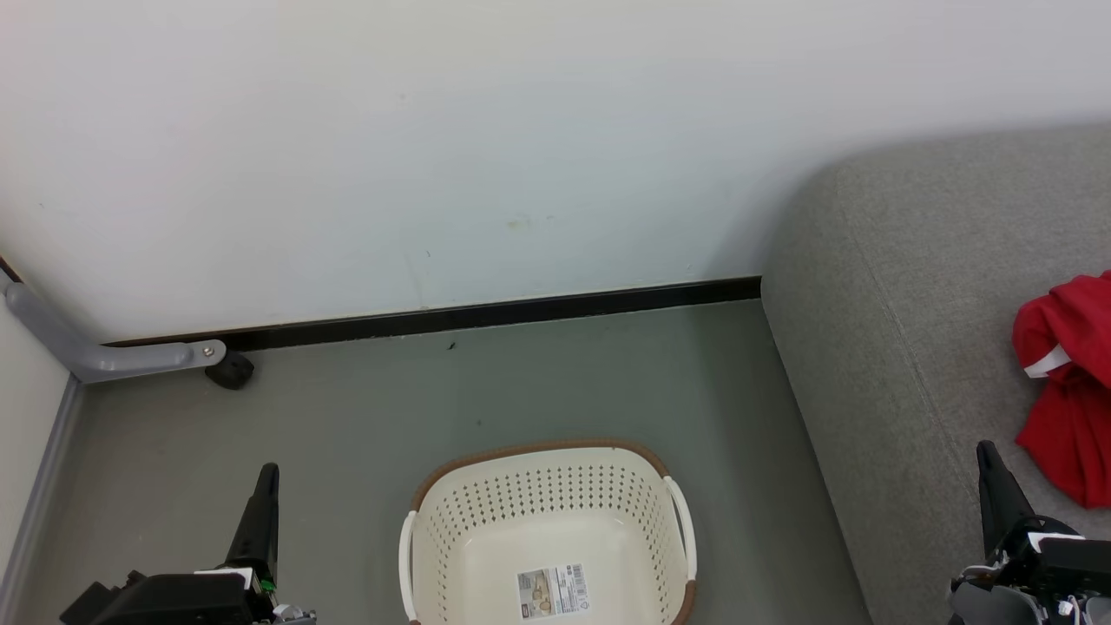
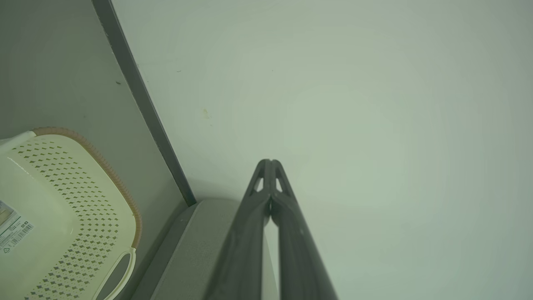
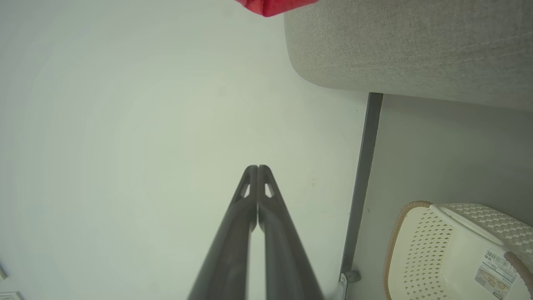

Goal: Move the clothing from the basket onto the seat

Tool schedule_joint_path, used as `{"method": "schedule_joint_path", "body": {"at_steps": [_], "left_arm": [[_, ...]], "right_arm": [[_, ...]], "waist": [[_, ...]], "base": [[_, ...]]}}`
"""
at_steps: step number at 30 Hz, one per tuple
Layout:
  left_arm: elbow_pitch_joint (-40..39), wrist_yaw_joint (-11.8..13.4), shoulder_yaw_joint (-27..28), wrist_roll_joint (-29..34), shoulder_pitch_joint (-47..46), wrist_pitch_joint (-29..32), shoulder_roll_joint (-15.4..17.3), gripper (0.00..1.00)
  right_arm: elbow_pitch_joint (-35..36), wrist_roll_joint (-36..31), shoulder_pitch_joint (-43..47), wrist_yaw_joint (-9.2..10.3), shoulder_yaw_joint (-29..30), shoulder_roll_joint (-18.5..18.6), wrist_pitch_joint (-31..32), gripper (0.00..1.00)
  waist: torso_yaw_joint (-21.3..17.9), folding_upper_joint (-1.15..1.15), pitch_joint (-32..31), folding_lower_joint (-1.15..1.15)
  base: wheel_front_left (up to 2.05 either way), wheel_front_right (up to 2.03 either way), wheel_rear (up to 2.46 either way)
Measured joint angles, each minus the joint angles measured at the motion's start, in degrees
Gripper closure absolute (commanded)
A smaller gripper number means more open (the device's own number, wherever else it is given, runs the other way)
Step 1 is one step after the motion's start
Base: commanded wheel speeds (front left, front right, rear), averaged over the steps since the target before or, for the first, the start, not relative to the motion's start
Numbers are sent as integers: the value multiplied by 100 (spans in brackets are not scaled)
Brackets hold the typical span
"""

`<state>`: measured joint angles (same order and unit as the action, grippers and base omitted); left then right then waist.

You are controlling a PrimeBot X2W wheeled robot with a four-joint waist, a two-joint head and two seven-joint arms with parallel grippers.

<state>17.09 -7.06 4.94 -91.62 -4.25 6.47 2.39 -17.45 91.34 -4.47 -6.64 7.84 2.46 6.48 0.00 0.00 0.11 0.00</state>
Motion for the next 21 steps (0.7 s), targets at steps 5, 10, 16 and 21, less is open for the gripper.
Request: {"method": "schedule_joint_path", "body": {"at_steps": [5,10,16,21], "left_arm": [[1,0,0,0,0,0,-1,100],[1,0,0,0,0,0,-1,100],[1,0,0,0,0,0,-1,100],[1,0,0,0,0,0,-1,100]], "right_arm": [[1,0,0,0,0,0,0,100],[1,0,0,0,0,0,0,100],[2,0,0,0,-1,0,0,100],[2,0,0,0,-1,0,0,100]], "waist": [[0,0,0,0],[0,0,0,0],[0,0,0,0],[0,0,0,0]], "base": [[0,0,0],[0,0,0],[0,0,0],[0,0,0]]}}
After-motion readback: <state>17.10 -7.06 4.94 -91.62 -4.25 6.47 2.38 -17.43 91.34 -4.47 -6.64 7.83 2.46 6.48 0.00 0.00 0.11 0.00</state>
